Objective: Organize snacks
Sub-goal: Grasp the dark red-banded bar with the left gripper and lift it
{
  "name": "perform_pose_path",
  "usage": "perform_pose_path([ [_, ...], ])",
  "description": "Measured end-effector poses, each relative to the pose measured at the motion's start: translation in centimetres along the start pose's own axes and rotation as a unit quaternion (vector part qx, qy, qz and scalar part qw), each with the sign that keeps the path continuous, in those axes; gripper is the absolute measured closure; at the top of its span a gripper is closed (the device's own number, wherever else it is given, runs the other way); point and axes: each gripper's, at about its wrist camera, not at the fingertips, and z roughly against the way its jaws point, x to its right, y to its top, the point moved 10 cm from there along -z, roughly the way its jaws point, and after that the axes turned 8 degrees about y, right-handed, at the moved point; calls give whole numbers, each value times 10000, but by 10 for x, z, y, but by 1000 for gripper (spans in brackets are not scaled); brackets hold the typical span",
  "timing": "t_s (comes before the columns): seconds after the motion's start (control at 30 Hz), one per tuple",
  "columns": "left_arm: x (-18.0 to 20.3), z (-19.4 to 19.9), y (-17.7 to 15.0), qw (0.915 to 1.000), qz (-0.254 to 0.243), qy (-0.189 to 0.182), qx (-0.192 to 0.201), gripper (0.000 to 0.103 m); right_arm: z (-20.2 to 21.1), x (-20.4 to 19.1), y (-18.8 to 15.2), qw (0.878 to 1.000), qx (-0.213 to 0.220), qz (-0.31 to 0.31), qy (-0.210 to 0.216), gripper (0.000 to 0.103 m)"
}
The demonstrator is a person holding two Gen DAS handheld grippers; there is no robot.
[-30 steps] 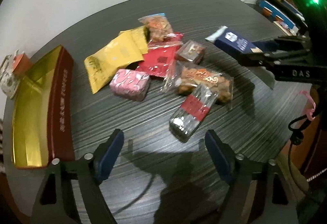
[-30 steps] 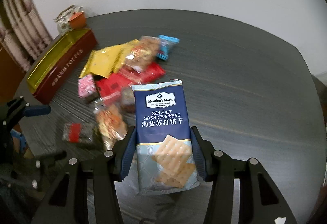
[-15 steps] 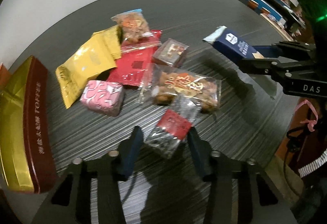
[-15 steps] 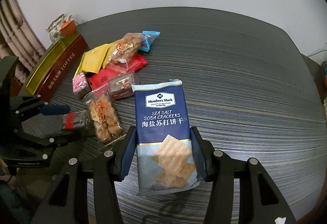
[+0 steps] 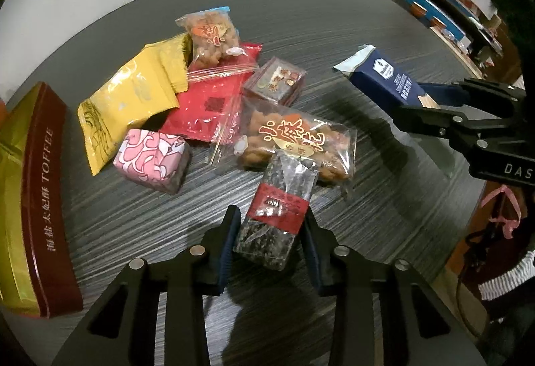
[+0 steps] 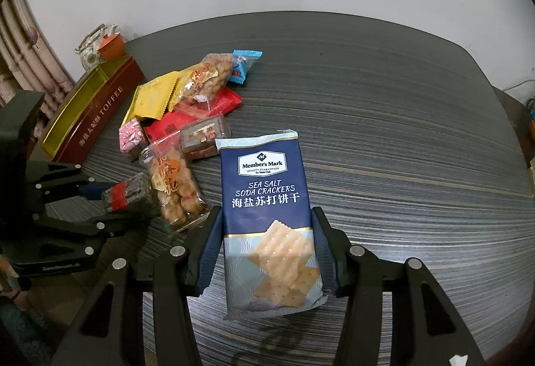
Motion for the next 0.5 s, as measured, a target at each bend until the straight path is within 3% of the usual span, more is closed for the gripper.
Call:
perform_pose_path([
  [0.5,-17,16,1,9992,205,338,20,75,3,1,2,9999,95,-31,-110,55],
])
